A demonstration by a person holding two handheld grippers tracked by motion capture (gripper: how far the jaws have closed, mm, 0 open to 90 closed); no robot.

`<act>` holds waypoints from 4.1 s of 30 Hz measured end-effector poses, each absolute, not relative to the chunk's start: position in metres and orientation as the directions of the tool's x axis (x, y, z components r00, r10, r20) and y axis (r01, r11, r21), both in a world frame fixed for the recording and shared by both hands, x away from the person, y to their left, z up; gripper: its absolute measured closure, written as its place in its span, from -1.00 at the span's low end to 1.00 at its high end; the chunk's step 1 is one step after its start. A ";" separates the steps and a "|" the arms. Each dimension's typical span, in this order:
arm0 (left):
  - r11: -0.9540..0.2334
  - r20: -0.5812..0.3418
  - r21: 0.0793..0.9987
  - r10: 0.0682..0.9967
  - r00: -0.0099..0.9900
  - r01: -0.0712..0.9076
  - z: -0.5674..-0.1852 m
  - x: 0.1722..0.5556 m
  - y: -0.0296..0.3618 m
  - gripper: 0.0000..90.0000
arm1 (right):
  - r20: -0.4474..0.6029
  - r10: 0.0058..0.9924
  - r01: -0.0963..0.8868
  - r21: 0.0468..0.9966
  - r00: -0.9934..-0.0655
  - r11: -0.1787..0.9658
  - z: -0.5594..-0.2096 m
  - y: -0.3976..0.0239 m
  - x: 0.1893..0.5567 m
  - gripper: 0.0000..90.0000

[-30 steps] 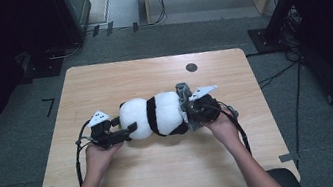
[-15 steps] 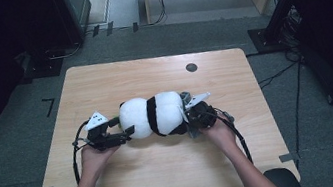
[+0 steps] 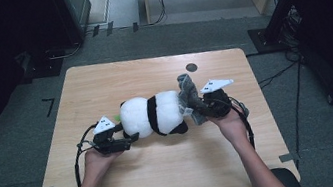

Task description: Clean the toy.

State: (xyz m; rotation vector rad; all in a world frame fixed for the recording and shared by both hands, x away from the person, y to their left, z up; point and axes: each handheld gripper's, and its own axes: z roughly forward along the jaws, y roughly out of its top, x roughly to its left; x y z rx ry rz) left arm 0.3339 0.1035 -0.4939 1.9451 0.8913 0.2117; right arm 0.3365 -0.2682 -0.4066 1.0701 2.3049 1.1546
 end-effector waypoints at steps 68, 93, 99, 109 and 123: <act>-0.251 -0.240 0.815 0.673 0.700 0.522 -0.486 0.334 0.105 0.35 | -0.005 0.598 0.427 0.696 -0.801 0.578 -0.425 -0.248 0.305 0.64; -0.243 -0.245 0.817 0.675 0.696 0.523 -0.486 0.335 0.106 0.34 | 0.031 0.391 0.298 0.704 -0.920 0.645 -0.427 -0.128 0.327 0.64; -0.243 -0.247 0.816 0.675 0.695 0.525 -0.485 0.334 0.106 0.33 | 0.042 0.428 0.332 0.699 -0.903 0.633 -0.435 -0.133 0.330 0.62; -0.240 -0.255 0.814 0.671 0.697 0.529 -0.485 0.334 0.105 0.32 | 0.042 0.480 0.366 0.706 -0.876 0.606 -0.431 -0.170 0.321 0.61; -0.247 -0.243 0.814 0.676 0.695 0.525 -0.485 0.334 0.105 0.32 | 0.026 0.555 0.413 0.698 -0.831 0.585 -0.427 -0.228 0.311 0.60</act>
